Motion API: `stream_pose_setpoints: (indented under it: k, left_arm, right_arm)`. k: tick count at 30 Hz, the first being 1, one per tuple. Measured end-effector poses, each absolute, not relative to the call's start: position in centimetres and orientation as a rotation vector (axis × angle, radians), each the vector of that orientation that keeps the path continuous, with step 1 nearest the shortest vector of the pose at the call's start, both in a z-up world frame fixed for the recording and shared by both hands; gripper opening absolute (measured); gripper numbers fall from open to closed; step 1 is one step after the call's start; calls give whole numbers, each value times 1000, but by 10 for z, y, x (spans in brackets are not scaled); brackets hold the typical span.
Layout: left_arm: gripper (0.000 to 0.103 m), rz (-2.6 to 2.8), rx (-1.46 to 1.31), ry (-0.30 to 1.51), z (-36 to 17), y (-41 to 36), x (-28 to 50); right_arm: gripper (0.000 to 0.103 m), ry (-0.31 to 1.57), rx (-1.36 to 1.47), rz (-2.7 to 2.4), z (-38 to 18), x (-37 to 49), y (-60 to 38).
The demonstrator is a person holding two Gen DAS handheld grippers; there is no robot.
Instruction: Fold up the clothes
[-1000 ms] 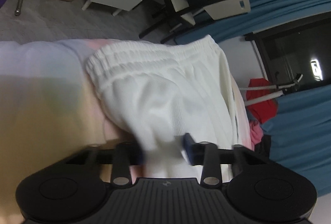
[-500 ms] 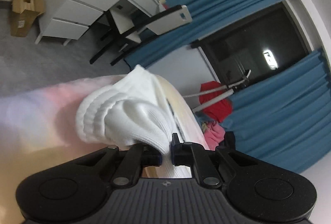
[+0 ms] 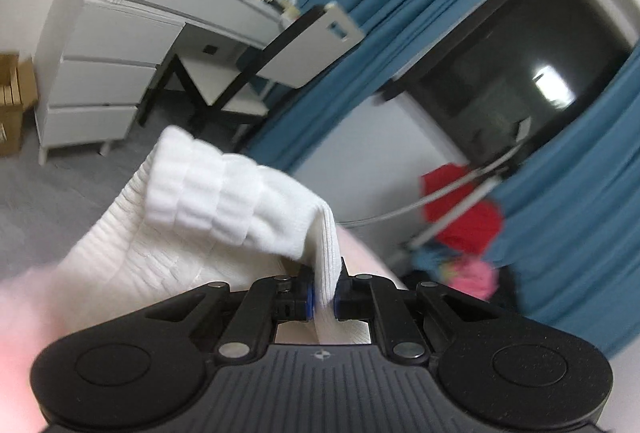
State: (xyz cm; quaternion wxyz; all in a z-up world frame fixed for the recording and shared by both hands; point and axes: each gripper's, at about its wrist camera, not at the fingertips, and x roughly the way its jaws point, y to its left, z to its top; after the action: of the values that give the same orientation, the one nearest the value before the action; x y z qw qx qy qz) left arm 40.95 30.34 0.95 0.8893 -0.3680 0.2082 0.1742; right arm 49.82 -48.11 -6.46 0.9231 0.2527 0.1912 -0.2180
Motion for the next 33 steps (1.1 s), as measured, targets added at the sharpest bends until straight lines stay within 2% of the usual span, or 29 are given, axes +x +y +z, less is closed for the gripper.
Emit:
stream_pose_setpoints:
  k: [5,11,15,16,17,18,19,20,22,25,27,30,33]
  left_arm:
    - [11,457,-653,572,-34,295,497]
    - [16,473,-594,593,-49,286,509]
    - [26,421,-606,564,-36,284,481]
    - [33,408,-605,551,-31,285,468]
    - [46,399,-602,532,-25,284,455]
    - [54,398,-599,525,-20,283,442]
    - [63,402,-604,520,-16,284,427]
    - [65,407,-609,515,-13,284,411]
    - [71,379,-656,534,-15,287,381]
    - [73,353,-736,551,-22,292,334]
    - [81,359,-811,547,-35,294,299]
    - [81,341,-934,579,-64,305,274]
    - [80,312,-1018,553,-84,312,267]
  right_arm:
    - [6,480,416,-480,-117,578,-466]
    - [10,460,426,-428,-135,589,-474]
    - [30,442,589,-298,-126,566,-496]
    - [34,427,614,-282,-122,554,-499]
    - [45,407,626,-276,-118,540,-501]
    - [59,387,644,-267,-115,524,-503]
    - [68,367,673,-256,-114,507,-506]
    - [70,347,703,-244,-112,489,-508]
    - [72,330,789,-232,-116,453,-514]
    - [72,319,961,-214,-135,396,-520]
    - [72,325,1069,-200,-158,364,-516]
    - [72,354,1200,-179,-195,327,-505]
    - [72,447,1212,-141,-206,338,-497]
